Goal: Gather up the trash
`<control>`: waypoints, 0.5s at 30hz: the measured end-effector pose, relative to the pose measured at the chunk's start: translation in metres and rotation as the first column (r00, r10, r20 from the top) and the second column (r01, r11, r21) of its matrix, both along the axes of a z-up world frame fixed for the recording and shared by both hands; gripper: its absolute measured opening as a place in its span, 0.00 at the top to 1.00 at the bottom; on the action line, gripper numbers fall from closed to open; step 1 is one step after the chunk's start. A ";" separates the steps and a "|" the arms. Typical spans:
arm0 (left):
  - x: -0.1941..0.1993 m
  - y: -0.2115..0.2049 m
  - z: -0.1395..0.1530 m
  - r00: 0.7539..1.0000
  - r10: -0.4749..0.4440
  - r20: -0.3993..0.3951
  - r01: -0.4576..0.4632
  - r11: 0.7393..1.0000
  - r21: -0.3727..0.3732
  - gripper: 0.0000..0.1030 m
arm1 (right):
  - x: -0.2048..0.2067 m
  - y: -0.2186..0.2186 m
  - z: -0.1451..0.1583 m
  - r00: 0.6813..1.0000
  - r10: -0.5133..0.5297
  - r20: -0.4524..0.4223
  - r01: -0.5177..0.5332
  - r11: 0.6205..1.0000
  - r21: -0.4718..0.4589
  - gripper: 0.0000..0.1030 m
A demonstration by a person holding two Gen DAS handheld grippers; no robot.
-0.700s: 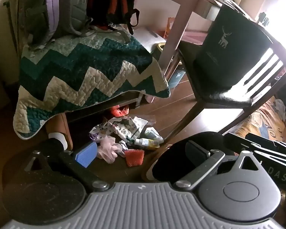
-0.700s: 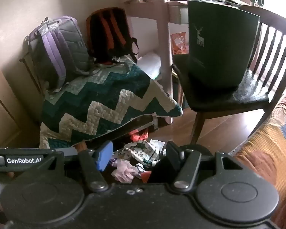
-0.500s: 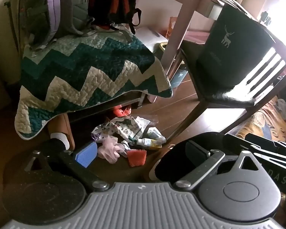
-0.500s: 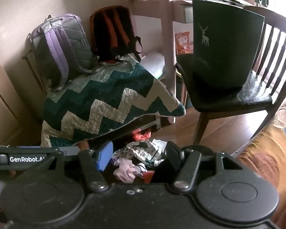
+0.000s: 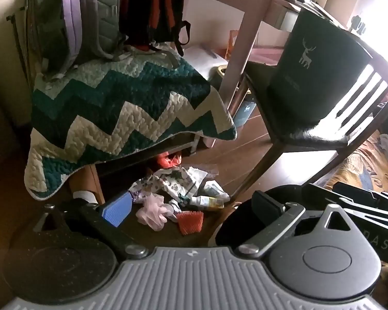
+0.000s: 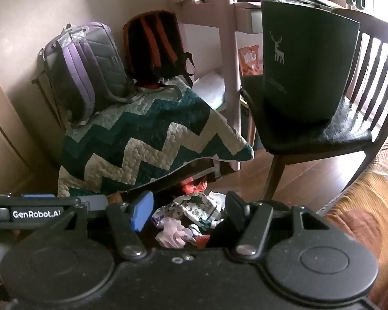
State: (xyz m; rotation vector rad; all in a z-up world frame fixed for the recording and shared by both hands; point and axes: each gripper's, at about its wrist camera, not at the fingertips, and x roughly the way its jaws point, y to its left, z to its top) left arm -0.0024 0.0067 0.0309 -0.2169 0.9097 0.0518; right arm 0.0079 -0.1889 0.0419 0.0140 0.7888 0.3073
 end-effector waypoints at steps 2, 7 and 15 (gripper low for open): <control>-0.001 0.000 0.002 1.000 0.000 0.005 0.000 1.000 0.004 0.03 | 0.000 -0.001 0.001 1.000 0.001 0.003 -0.001 1.000 0.007 0.40; -0.002 -0.001 0.004 1.000 0.003 0.018 -0.003 1.000 0.008 0.03 | -0.001 -0.003 0.002 1.000 0.003 -0.010 -0.003 1.000 0.000 0.40; -0.002 -0.002 0.005 1.000 0.003 0.021 -0.004 1.000 0.011 0.03 | -0.002 -0.001 0.002 1.000 0.010 -0.003 -0.010 1.000 -0.005 0.40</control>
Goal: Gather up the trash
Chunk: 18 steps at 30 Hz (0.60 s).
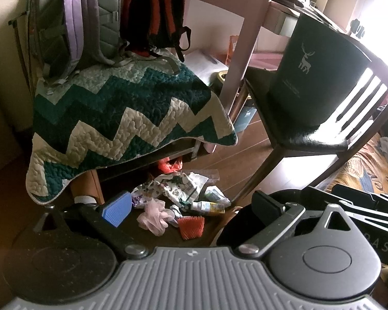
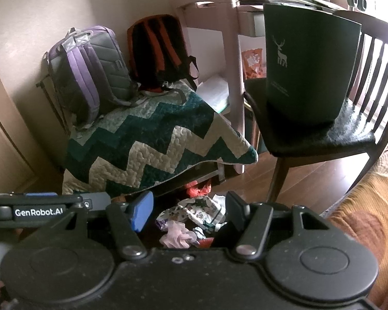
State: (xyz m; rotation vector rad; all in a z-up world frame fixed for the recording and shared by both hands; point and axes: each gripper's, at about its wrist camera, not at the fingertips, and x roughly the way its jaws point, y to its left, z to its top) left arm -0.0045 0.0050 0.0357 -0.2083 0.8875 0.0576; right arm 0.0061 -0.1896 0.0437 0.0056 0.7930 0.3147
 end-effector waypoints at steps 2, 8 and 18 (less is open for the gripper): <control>0.000 0.000 0.000 1.000 -0.001 0.000 0.001 1.000 0.001 0.03 | 0.000 0.001 -0.001 1.000 0.000 0.004 0.000 1.000 0.003 0.40; 0.005 0.006 -0.003 1.000 0.000 0.013 0.000 1.000 0.008 0.03 | 0.006 0.002 -0.007 1.000 0.012 0.026 -0.014 0.996 0.082 0.40; 0.055 0.030 -0.036 0.999 0.019 0.035 -0.022 0.996 0.082 0.03 | 0.066 0.020 -0.034 0.997 0.080 0.003 -0.080 0.994 0.073 0.40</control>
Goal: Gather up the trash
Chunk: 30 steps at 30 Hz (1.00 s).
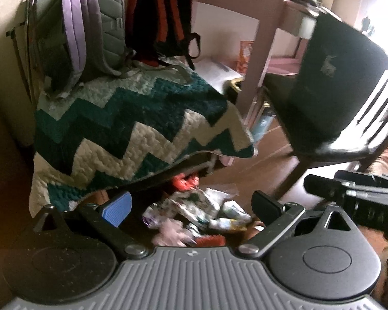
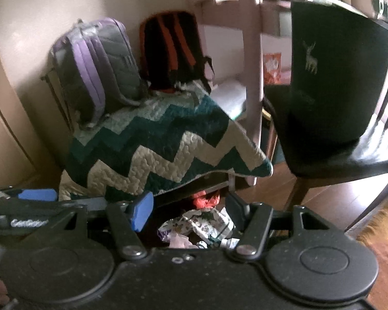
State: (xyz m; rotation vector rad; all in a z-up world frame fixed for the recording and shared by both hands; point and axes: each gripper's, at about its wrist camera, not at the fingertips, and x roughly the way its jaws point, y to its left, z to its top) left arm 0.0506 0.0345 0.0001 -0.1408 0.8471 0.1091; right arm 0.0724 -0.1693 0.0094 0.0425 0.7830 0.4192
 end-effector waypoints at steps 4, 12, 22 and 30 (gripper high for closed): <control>0.032 0.027 -0.031 0.998 0.046 -0.034 -0.046 0.999 -0.004 0.03 | 0.049 0.011 -0.027 0.998 0.010 -0.058 -0.011 0.999 -0.032 0.40; 0.101 0.073 -0.128 0.975 0.111 -0.191 -0.118 0.993 -0.025 0.03 | 0.154 0.040 -0.099 0.976 0.006 -0.216 -0.021 0.998 -0.066 0.40; 0.169 0.067 -0.267 0.902 0.036 -0.430 -0.076 0.994 -0.076 0.03 | 0.269 0.082 -0.229 0.892 0.056 -0.449 -0.115 0.988 -0.104 0.40; 0.194 0.072 -0.366 0.788 0.033 -0.614 -0.146 0.980 -0.135 0.03 | 0.256 0.101 -0.369 0.716 0.357 -0.601 -0.637 0.686 -0.352 0.41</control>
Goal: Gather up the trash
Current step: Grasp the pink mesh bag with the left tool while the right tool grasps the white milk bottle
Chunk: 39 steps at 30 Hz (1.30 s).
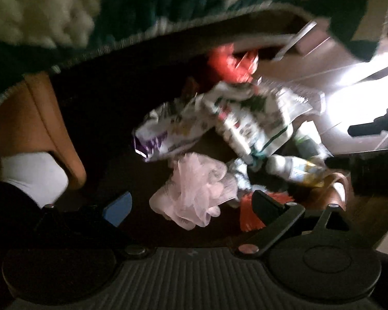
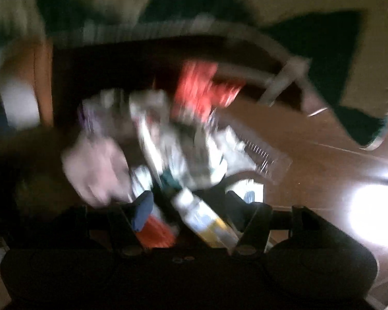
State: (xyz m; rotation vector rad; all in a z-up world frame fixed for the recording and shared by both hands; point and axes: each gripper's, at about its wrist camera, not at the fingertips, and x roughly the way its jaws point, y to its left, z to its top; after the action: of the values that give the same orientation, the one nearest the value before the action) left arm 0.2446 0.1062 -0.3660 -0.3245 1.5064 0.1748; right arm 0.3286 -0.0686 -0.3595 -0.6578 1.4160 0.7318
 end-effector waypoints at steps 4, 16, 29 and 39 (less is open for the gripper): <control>0.005 -0.001 -0.047 0.997 0.001 -0.073 -0.002 1.000 -0.009 0.03 | -0.021 -0.003 -0.055 0.982 0.187 -0.031 -0.189 0.977 -0.097 0.41; 0.016 -0.010 -0.130 0.984 -0.023 -0.179 0.017 0.999 -0.033 0.04 | -0.027 -0.009 -0.134 0.933 0.348 -0.092 -0.356 0.929 -0.102 0.41; 0.016 -0.007 -0.135 0.984 -0.007 -0.178 -0.004 0.998 -0.059 0.77 | -0.019 -0.006 -0.126 0.928 0.371 -0.040 -0.373 0.927 -0.049 0.48; 0.008 -0.014 -0.089 0.984 -0.004 -0.179 -0.007 0.998 -0.058 0.87 | -0.007 -0.009 -0.044 0.947 0.312 0.074 -0.308 0.949 -0.069 0.50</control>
State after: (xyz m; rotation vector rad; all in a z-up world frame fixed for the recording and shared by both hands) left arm 0.2527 0.0918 -0.4552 -0.3643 1.6912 0.1649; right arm 0.3218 -0.0775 -0.4037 -0.9599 1.2731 0.9012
